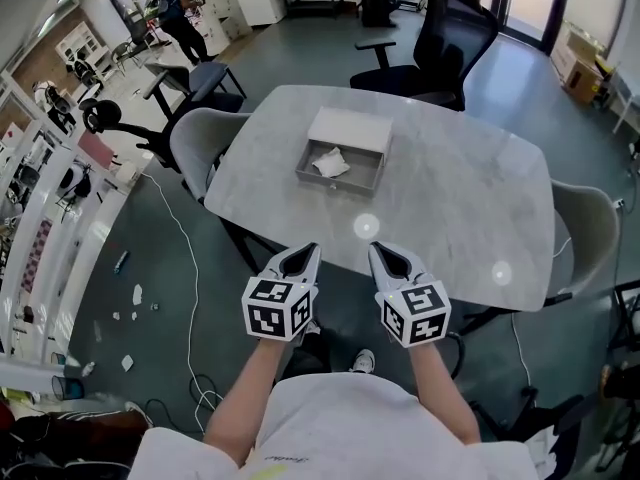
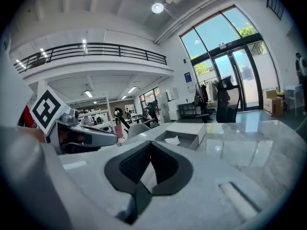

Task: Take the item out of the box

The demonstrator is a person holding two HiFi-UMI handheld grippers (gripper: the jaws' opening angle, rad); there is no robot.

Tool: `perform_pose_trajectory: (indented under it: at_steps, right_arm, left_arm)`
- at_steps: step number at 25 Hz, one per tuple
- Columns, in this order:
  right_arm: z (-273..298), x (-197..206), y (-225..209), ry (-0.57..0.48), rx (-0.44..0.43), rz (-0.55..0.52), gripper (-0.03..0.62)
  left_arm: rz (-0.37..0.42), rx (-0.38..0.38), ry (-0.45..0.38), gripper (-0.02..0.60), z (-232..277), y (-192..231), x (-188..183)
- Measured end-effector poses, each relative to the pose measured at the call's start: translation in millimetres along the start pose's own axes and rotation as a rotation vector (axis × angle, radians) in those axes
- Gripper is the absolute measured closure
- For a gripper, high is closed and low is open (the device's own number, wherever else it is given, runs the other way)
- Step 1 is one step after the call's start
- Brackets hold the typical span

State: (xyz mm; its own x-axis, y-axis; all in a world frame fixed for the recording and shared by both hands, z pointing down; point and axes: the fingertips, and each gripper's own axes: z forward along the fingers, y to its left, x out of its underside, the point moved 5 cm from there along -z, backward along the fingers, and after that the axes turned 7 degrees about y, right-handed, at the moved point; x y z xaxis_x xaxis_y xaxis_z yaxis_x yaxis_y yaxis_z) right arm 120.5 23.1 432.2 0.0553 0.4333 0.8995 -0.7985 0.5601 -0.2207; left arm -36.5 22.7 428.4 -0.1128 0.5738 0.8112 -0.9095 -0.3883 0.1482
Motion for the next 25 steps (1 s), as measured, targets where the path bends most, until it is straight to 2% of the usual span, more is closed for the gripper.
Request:
perform_pose_trajectory:
  at_steps: [6,14,25]
  right_arm:
    - [30.5,-9.9,-9.6,0.014,0.028,-0.006,0.589]
    - [93.7,-32.4,-20.1,0.036,0.120,0.010,0.589]
    - [165.6,-52.5,-13.4,0.082,0.202,0.028,0.589]
  left_arm:
    - [-0.008,0.029,-0.008,0.568,27.5,26.4,-17.1]
    - [0.004,0.099,0.012,0.568,72.0,84.8,-46.3]
    - [0.048,0.240,0.058,0.568,119.0,145.7,-77.9]
